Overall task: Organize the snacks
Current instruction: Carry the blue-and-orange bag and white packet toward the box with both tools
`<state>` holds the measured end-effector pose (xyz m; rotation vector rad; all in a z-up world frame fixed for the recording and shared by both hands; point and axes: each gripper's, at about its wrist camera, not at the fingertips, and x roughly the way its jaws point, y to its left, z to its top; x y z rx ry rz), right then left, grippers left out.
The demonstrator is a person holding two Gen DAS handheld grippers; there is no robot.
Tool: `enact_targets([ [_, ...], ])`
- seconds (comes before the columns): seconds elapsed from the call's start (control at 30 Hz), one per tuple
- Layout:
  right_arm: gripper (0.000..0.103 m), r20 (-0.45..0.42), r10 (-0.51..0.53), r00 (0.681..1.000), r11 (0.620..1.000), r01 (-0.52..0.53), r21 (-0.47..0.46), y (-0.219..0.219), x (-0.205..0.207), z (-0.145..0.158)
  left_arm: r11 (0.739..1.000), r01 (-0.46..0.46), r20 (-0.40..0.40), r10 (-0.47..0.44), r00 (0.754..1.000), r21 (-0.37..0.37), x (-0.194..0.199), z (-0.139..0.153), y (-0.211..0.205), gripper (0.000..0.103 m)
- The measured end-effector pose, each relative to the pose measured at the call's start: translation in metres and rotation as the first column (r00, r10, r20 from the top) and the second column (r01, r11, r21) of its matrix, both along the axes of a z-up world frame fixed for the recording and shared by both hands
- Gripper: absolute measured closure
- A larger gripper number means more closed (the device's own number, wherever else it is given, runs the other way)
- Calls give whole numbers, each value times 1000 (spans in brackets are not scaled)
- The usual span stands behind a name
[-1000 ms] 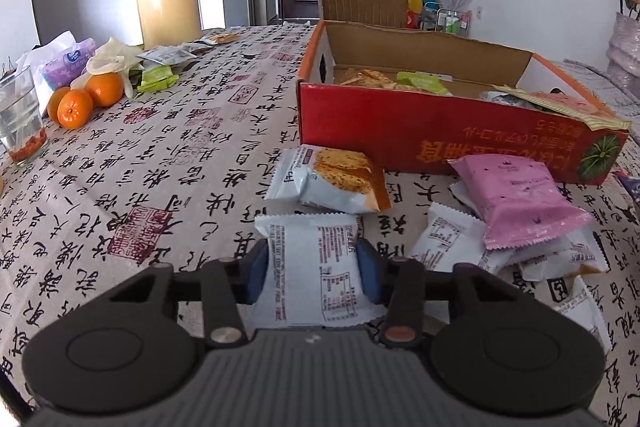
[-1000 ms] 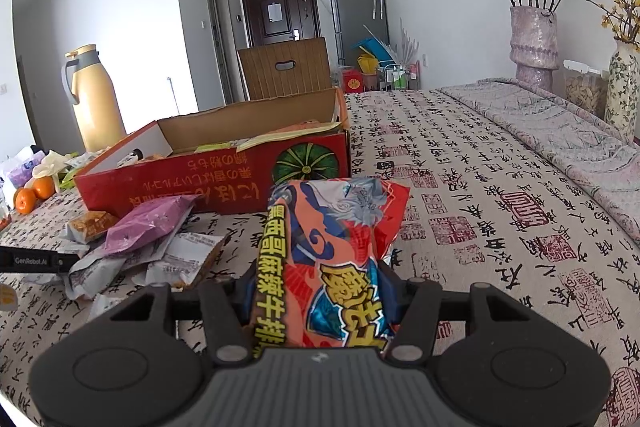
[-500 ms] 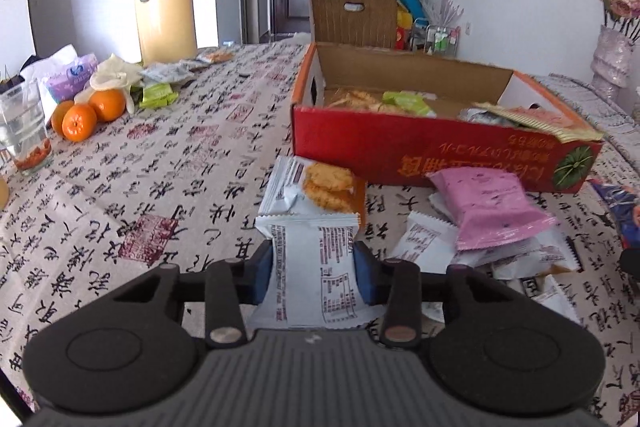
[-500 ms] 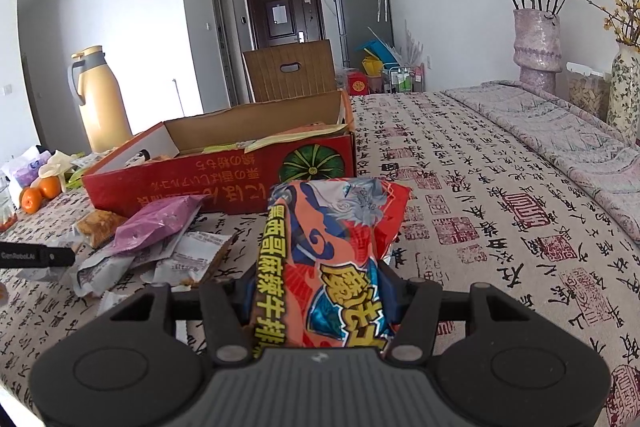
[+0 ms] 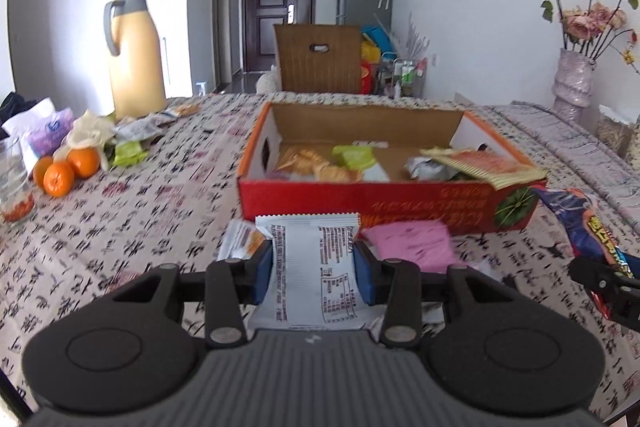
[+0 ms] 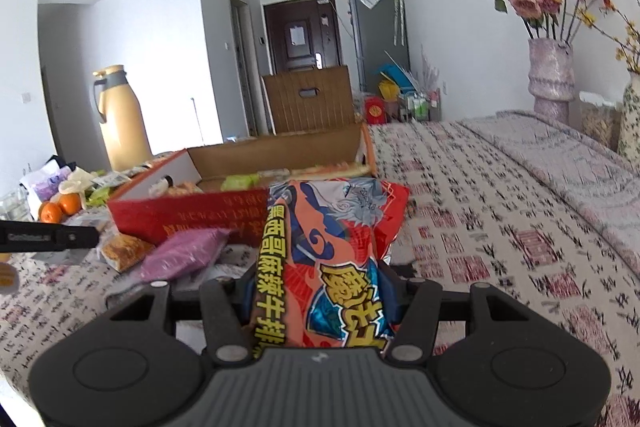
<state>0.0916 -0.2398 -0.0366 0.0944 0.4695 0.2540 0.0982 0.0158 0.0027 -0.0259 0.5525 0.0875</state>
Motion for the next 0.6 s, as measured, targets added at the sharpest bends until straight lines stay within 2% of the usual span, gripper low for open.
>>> enact_targets([
  [0.3, 48, 75, 26, 997, 1000, -26, 6, 7, 14, 24, 999, 38, 53, -38, 998, 11, 21, 19, -19, 61],
  [0.6, 48, 124, 51, 991, 999, -52, 2, 21, 54, 42, 999, 46, 105, -46, 993, 5, 53, 39, -27, 61],
])
